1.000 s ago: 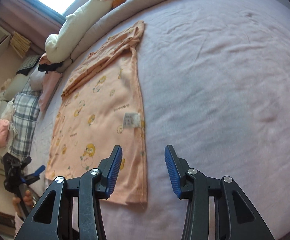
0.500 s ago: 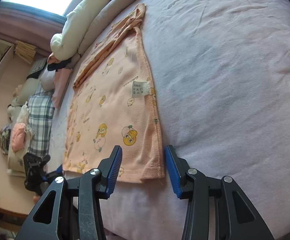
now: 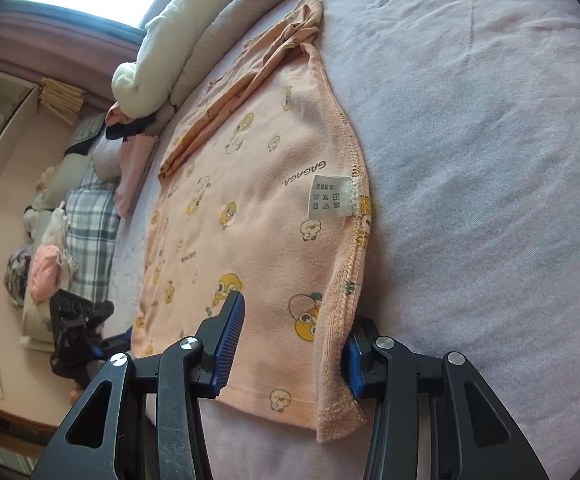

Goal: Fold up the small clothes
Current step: 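Move both tools to the hem of the folded shirt, then grasp the hem corners with the left tool while the right tool grasps the other corner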

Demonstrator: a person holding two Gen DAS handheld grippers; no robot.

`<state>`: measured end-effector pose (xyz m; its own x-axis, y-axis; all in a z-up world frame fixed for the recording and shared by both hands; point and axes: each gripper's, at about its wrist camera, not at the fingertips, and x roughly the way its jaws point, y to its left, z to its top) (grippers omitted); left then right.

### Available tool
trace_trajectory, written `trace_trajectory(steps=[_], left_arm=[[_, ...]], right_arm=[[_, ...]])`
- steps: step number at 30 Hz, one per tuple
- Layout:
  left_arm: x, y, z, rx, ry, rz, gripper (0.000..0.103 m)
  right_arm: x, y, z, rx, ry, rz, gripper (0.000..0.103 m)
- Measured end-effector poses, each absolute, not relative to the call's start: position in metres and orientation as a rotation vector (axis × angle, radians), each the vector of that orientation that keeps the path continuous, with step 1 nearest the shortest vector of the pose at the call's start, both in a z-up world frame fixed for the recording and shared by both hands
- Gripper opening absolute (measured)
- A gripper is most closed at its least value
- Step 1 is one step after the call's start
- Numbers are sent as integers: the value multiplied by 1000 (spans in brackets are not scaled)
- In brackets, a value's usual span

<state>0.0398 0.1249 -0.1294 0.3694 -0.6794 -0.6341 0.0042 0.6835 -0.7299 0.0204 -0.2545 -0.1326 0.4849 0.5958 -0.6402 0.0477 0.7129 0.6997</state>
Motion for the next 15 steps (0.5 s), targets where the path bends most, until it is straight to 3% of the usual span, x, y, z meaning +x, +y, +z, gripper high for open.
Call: trace_trajectory(steps=[10,14,15], left_arm=[[47,117,-132,-748,1104,-518,95],[43,124,-135,-759,1103,-512,80],[42,128,-136,-766,1106,-510,77]], right_arm=[[21,-256,-132,727,1012,393,44],[18,-257,-131,722,1017,393,40],[18,-258,-132,716,1021,388,35]])
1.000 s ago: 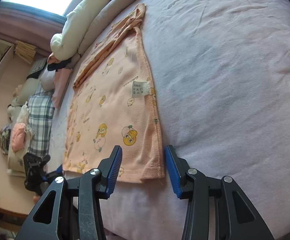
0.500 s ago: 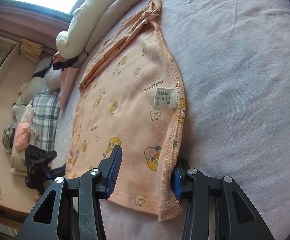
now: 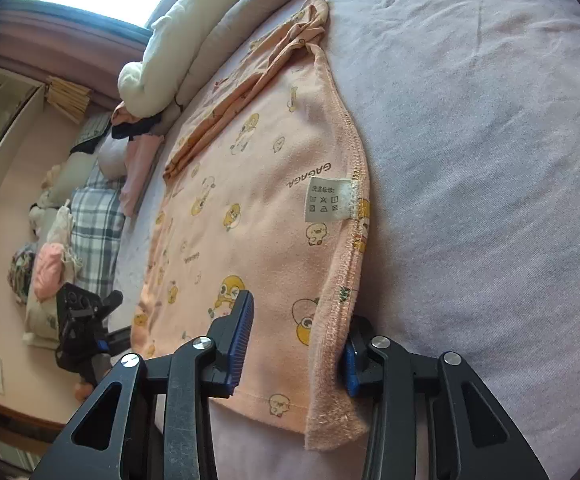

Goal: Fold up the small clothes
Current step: 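Grasp the hem corners with the left tool while the right tool grasps the other corner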

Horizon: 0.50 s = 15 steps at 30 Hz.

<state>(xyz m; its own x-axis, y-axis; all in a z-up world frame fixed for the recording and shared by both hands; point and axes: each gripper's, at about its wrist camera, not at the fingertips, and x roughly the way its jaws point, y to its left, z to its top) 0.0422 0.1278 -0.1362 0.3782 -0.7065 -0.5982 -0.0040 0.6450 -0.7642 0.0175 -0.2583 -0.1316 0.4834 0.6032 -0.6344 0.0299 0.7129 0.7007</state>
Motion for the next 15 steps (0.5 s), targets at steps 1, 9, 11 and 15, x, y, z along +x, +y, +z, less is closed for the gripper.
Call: trace_trajectory(steps=[1,9,11,15], left_arm=[[41,131,-138,-771,1109,-501,69],[34,158,-156,-862,1136,-421,12],[32,163,-160,-882,1148,-409,4],[26,165,-159,-900,1166,-431,4]], right_arm=[[16,-260,-133,715,1026,381,29],[7,-267,-141,783,1008,370,16],[7,-268,-142,781,1008,372,15],[5,-270,-142,779,1020,379,15]])
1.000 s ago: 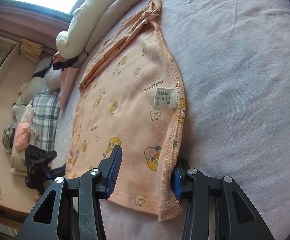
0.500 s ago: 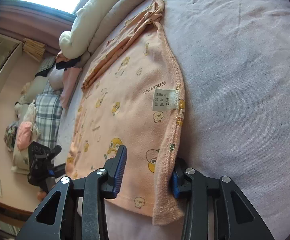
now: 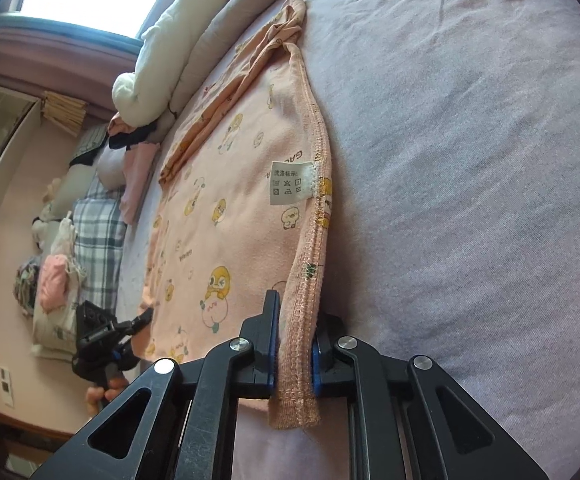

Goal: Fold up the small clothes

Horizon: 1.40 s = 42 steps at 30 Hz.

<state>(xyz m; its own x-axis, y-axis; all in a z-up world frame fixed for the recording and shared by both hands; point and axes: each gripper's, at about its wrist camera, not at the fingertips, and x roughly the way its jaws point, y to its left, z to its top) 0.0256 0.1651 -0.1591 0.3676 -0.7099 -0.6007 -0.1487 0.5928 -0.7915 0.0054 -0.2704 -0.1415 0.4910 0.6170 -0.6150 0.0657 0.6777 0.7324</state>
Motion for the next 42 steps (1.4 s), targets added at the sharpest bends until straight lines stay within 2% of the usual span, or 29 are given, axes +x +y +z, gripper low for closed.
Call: trace_trajectory(steps=[14,16,18,30,42], left_arm=[[7,159,-154,-865,1203,-450,4],[5,157,-151,-854,1195,-442,4],[3,156,-149,-850,1183,-437,4],[6,157,-126,-973,1031,-573,4],[15,152,-105,-969,978,-620,4]], right_arm=[[-8,-267,-142,761,1051,411,15],[-10,-263,-138,727,1044,392,8],[-13,-260,-136,721,1036,384,7],[-12,-260,-110,791,889,485,7],[-11,-260,-88,805,784,549,7]])
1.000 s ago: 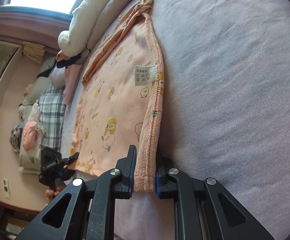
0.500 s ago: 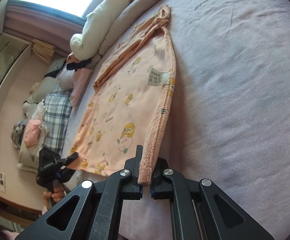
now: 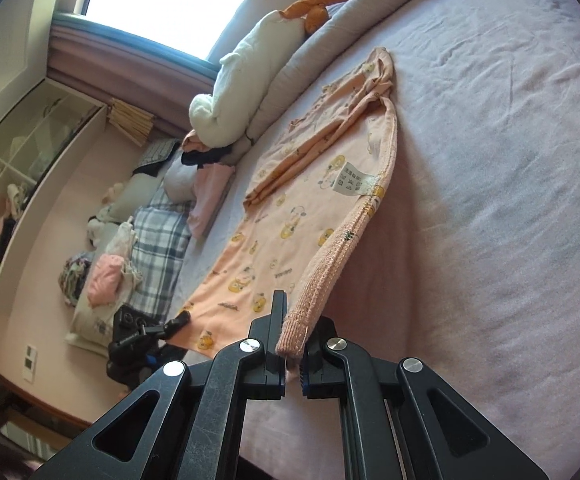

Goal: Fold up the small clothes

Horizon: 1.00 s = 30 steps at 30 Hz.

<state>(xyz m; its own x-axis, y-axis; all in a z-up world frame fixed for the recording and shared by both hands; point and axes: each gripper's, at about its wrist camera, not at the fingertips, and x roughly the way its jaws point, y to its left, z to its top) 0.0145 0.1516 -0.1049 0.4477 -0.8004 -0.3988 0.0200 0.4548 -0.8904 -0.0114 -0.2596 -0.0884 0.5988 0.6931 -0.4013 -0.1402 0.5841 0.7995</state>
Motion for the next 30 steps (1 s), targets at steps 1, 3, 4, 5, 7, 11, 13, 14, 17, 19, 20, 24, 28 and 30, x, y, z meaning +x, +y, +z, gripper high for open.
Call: trace_trajectory(steps=[1,3,4,5,7,11,13,14,17,19,20,24,28,30], left_arm=[[15,151,-102,-969,969,-627,4],[17,152,-98,-970,951,-636,4],[18,153,-96,-971,943,-638,4],[20,154,-94,-970,936,-639,4],[22,155,-92,-969,928,-636,4],[27,157,-89,-977,914,-640,4],[30,157,-87,-982,907,-647,3],[31,157,-85,-981,904,-650,4],[35,157,-82,-978,897,-655,3],[36,158,-80,-983,890,-659,3],[37,159,-79,-986,887,-660,3],[42,161,-77,-992,880,-656,3],[50,160,-73,-987,871,-657,3],[52,159,-70,-981,866,-659,3]], right_arm=[[-12,-260,-86,808,771,555,7],[-11,-262,-82,811,748,564,7],[-10,-262,-80,811,739,567,7],[-10,-263,-78,812,733,570,7],[-7,-264,-75,815,721,576,7],[-3,-265,-70,822,696,586,7],[-1,-266,-68,825,688,593,7],[0,-266,-67,825,683,594,7],[3,-266,-64,824,672,601,7],[5,-266,-62,824,663,601,7],[6,-267,-61,826,659,603,7],[9,-271,-58,832,640,603,7],[14,-273,-52,819,623,595,7],[16,-274,-50,816,613,596,7]])
